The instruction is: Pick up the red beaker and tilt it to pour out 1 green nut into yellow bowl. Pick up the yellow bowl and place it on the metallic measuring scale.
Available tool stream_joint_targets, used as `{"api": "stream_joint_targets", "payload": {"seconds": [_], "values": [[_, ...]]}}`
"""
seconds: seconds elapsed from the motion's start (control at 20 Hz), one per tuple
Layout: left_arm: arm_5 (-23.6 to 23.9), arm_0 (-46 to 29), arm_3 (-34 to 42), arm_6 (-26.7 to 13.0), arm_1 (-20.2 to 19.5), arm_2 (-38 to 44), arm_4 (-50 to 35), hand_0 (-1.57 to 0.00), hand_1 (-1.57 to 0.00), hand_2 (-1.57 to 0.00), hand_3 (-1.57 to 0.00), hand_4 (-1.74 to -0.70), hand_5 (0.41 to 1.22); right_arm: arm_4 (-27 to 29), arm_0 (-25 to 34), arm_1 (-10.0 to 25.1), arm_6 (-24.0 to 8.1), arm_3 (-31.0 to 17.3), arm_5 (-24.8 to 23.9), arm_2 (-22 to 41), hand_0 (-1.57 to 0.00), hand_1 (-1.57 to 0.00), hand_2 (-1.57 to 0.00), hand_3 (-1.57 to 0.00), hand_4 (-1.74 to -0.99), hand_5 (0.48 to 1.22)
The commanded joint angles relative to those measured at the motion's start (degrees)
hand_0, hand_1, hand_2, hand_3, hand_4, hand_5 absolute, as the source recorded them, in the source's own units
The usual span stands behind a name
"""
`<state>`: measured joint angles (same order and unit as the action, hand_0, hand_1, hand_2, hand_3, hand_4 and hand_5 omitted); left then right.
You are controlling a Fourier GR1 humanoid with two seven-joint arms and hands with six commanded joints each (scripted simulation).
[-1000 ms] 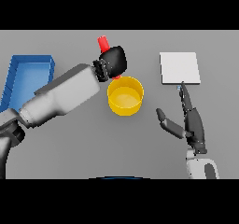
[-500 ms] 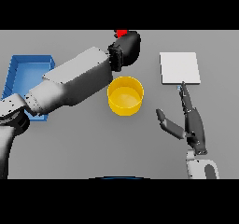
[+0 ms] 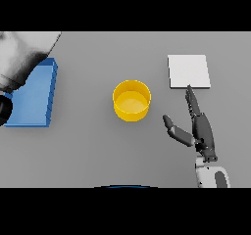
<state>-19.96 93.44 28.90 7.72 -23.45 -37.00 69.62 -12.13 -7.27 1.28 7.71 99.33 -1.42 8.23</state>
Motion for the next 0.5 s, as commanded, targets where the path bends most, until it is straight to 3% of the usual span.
{"api": "stream_joint_targets", "payload": {"seconds": [0.0, 0.1, 0.3, 0.45], "values": [[-0.2, -0.1, -2.1, -1.1, -1.5, 4.8, -3.7, -1.57, -1.57, -1.57, -1.51, -1.73, 1.221, -0.3, 1.1, 0.4, -0.9, -0.2, -0.1, -0.2, 0.0, 0.0, 0.0, 0.0, -1.104, 0.576], [-1.2, -0.8, -5.9, -4.6, -4.8, 14.7, -11.7, -1.57, -1.57, -1.57, -1.51, -1.74, 1.221, 0.3, 1.2, 0.4, -1.0, -0.7, 0.2, -0.4, 0.0, 0.0, 0.0, 0.0, -1.114, 0.578], [2.4, -7.6, -8.9, -7.0, -10.7, 28.2, -24.0, -1.57, -1.57, -1.57, -1.54, -1.74, 1.221, -0.3, 2.6, 0.8, -1.3, -1.1, 0.2, 0.0, 0.0, 0.0, 0.0, 0.0, -1.125, 0.601], [7.2, -16.5, -7.4, -14.4, -11.5, 33.6, -29.7, -1.57, -1.57, -1.57, -1.56, -1.74, 1.221, -1.4, 2.5, 1.5, -0.7, -1.6, 0.2, 0.4, 0.0, 0.0, 0.0, 0.0, -1.132, 0.621]]}}
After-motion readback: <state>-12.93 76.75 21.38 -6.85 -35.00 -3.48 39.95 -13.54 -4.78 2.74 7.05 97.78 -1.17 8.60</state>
